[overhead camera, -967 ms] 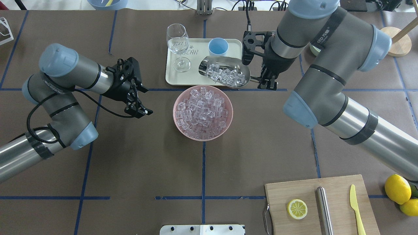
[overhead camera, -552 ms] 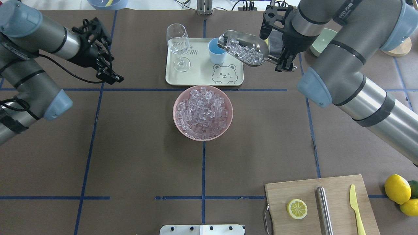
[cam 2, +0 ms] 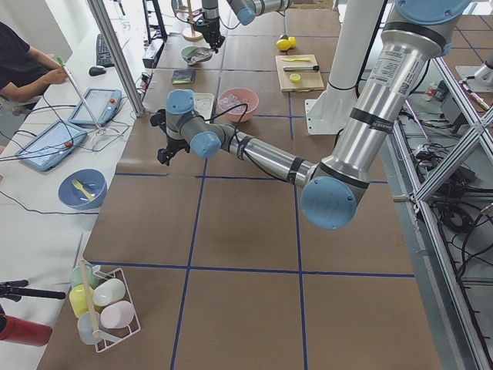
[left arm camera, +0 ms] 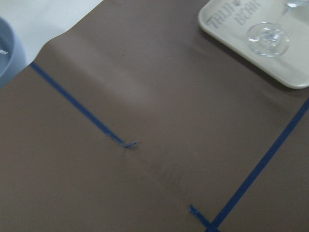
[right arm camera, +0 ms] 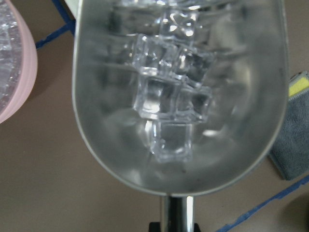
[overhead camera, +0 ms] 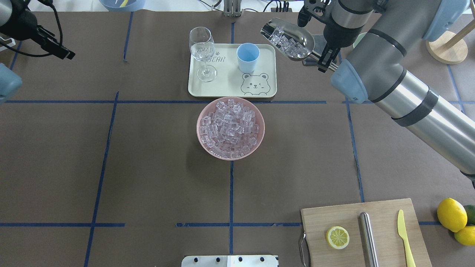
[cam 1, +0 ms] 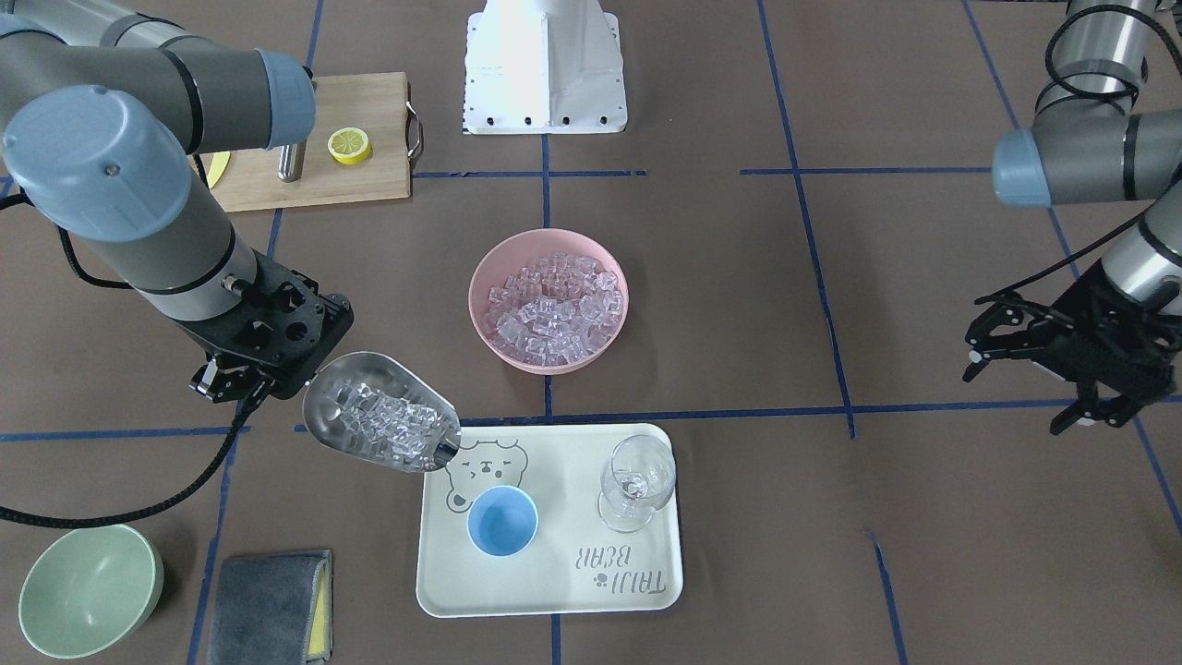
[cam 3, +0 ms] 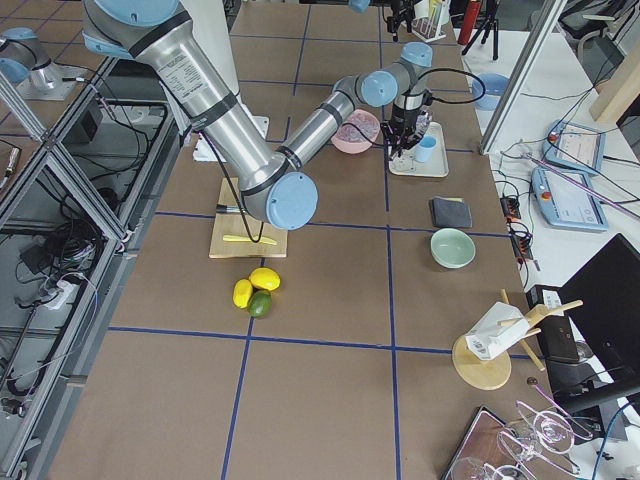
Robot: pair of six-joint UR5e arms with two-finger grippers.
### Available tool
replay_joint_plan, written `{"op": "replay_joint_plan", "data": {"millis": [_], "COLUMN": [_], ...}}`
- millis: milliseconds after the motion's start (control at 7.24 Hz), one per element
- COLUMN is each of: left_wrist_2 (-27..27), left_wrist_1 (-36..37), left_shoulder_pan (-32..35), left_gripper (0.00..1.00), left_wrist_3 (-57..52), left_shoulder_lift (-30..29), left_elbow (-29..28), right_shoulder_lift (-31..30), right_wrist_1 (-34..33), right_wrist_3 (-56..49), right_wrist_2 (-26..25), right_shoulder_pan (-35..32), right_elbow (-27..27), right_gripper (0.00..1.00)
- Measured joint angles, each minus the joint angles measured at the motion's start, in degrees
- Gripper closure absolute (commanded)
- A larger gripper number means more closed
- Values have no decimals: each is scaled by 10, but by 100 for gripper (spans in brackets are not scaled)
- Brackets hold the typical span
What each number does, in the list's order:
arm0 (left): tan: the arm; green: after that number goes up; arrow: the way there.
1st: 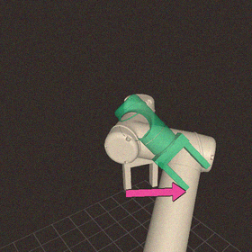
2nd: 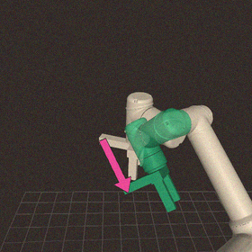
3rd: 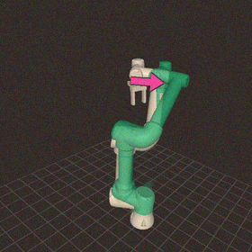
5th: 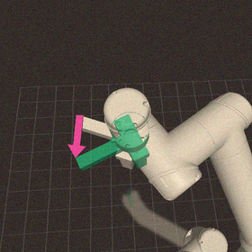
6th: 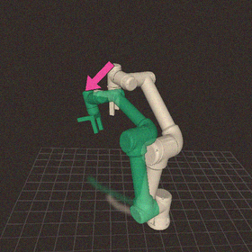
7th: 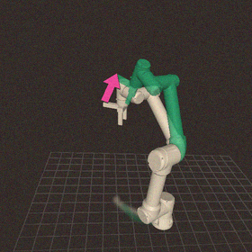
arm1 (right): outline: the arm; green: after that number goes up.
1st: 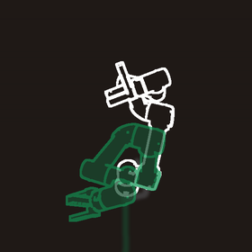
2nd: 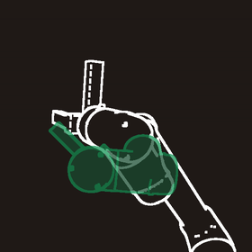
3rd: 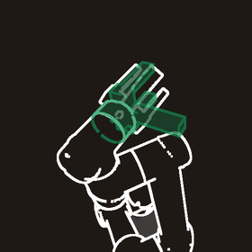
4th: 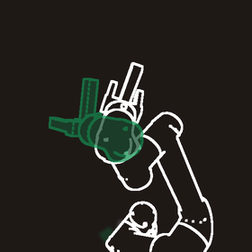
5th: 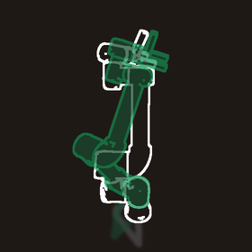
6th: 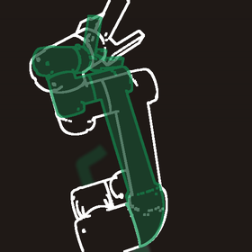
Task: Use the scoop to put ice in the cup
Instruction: 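Lift the ice-filled scoop toward the light-blue cup while the left arm withdraws, then tilt the scoop over the light-blue cup to pour the ice in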
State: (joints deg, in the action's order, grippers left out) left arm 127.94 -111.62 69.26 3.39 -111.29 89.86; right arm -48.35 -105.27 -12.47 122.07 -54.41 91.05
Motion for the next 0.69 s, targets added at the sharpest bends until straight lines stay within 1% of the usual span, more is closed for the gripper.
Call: {"op": "replay_joint_plan", "data": {"millis": [138, 414, 690], "left_wrist_2": [-1, -4, -5], "left_wrist_1": [16, 23, 27], "left_shoulder_pan": [24, 58, 80], "left_gripper": [0, 0, 0], "left_wrist_3": [0, -3, -1], "left_shoulder_lift": [11, 33, 48], "left_elbow": [9, 13, 12], "right_shoulder_lift": [17, 58, 116], "right_wrist_1": [-15, -67, -93], "right_wrist_3": [9, 15, 16], "right_wrist_2": [-11, -42, -54], "right_shoulder_pan": [1, 3, 13], "right_elbow": [-28, -83, -168], "right_gripper": [100, 100, 100]}}
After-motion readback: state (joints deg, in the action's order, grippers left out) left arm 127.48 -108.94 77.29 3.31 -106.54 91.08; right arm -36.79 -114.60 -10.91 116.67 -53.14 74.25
